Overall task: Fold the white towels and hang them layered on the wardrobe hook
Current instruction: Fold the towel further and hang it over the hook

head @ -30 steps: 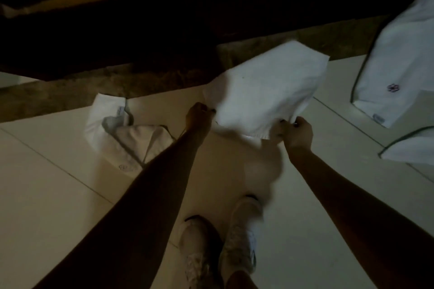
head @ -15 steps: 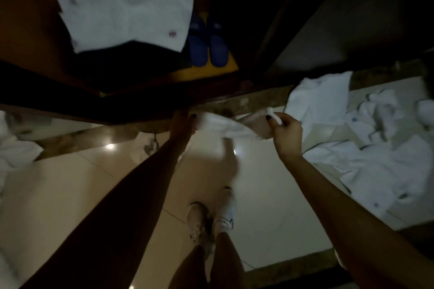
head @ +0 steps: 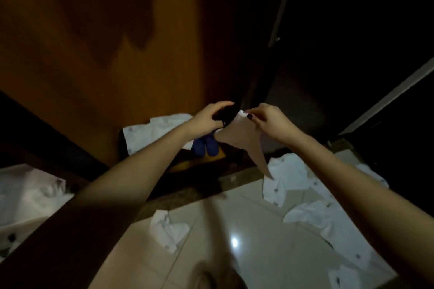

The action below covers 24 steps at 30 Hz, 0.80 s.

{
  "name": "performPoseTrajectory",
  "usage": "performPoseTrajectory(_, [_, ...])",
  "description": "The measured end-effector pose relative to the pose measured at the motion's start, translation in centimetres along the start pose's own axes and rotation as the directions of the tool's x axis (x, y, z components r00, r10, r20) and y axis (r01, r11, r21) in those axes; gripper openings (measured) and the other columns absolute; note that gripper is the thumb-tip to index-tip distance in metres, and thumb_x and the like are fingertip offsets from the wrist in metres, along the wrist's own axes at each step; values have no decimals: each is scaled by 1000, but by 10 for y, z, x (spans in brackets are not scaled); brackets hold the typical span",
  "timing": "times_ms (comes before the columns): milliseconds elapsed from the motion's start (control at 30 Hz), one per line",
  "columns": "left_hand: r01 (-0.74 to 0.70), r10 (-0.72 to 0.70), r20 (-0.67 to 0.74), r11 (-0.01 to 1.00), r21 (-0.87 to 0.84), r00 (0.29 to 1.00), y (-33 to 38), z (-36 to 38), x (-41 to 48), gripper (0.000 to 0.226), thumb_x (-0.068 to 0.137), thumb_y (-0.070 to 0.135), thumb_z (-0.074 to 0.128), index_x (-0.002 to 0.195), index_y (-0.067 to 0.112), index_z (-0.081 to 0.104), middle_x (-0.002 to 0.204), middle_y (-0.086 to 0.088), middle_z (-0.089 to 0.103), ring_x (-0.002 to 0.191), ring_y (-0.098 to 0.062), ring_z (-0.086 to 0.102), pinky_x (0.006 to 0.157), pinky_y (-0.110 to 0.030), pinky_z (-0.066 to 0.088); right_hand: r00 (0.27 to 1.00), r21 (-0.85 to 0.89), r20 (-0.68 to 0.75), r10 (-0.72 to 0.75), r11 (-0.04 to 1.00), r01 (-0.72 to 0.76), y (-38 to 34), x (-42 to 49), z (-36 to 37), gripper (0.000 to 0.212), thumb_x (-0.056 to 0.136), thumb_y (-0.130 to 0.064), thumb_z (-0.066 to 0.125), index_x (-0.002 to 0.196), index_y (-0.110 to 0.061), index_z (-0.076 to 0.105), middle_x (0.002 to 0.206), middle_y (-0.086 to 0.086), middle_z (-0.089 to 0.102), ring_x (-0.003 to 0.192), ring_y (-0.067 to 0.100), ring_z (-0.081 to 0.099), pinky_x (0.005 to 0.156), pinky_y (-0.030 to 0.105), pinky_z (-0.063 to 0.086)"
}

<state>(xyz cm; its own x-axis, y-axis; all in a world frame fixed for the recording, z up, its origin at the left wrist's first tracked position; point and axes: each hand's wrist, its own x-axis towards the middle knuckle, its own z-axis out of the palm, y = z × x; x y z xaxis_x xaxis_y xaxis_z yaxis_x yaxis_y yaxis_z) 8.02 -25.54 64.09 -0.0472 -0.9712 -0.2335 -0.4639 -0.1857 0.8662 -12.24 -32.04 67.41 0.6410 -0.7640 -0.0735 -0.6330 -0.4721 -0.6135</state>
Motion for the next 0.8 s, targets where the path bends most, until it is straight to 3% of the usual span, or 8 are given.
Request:
performPoseTrajectory(100, [-14, 11, 91, 999, 40, 996, 64, -28, -17, 65, 94, 10, 61, 148, 36, 34, 158, 2, 27, 143, -16, 24, 101, -27, 33, 992, -26, -99, -83, 996, 81, -42, -11, -59, 26, 99, -9, 53, 122, -10, 67, 93, -7, 51, 81, 7, 56, 63, 12, 42])
performPoseTrajectory(200, [-63, 62, 52, 998, 15, 997, 110, -39, -32, 57, 94, 17, 63, 146, 26, 42, 153, 0, 39, 140, -17, 34, 110, -33, 34, 966, -17, -207, -155, 988, 154, -79, -24, -106, 24, 96, -7, 58, 116, -12, 70, 93, -19, 54, 83, -4, 54, 66, 1, 40])
performPoseTrajectory(333, [-89, 89, -4, 996, -21, 996, 154, -45, -51, 33, 93, 24, 66, 125, 21, 58, 114, 0, 62, 108, -13, 53, 83, -24, 42, 945, 5, -226, -237, 970, 245, -119, -39, -148, 38, 94, -3, 59, 129, -18, 62, 110, -2, 67, 100, 2, 61, 79, 7, 47])
performPoseTrajectory(400, [-82, 82, -21, 996, -20, 996, 170, -51, -60, 15, 90, 27, 68, 104, 27, 62, 95, 6, 59, 91, -14, 53, 77, -28, 40, 930, -30, -234, -282, 959, 283, -133, -43, -164, 42, 93, -1, 60, 132, -17, 59, 112, 0, 66, 95, -1, 59, 76, 4, 46])
performPoseTrajectory(500, [-119, 118, -76, 993, -17, 990, 189, -65, -70, 8, 89, 21, 70, 88, 21, 61, 86, 9, 58, 78, -10, 51, 67, -24, 39, 909, -75, -259, -326, 945, 318, -145, -43, -185, 42, 93, -2, 60, 133, -15, 59, 119, 2, 64, 95, -3, 55, 73, -2, 43])
performPoseTrajectory(633, [-107, 101, -94, 992, -60, 990, 209, -79, -82, 10, 89, 11, 67, 90, 18, 60, 73, 9, 63, 71, -3, 59, 62, -14, 45, 887, -93, -263, -379, 925, 367, -150, -38, -213, 40, 91, -3, 63, 130, -15, 62, 120, 0, 64, 103, -2, 52, 74, -5, 39])
performPoseTrajectory(733, [-71, 75, -82, 996, 51, 994, 219, -82, -93, 11, 92, 24, 66, 101, 18, 68, 71, 23, 66, 64, 10, 59, 55, -7, 42, 869, -78, -267, -417, 908, 412, -150, -36, -228, 35, 90, -4, 65, 122, -18, 68, 112, -14, 60, 104, -5, 52, 77, -4, 38])
performPoseTrajectory(800, [-64, 76, -137, 994, 91, 988, 222, -84, -99, 16, 92, 30, 66, 98, 17, 72, 74, 21, 67, 65, 10, 58, 56, -8, 41, 859, -49, -288, -424, 902, 429, -144, -34, -234, 23, 89, -5, 66, 107, -18, 73, 101, -18, 63, 95, -7, 56, 74, -1, 40])
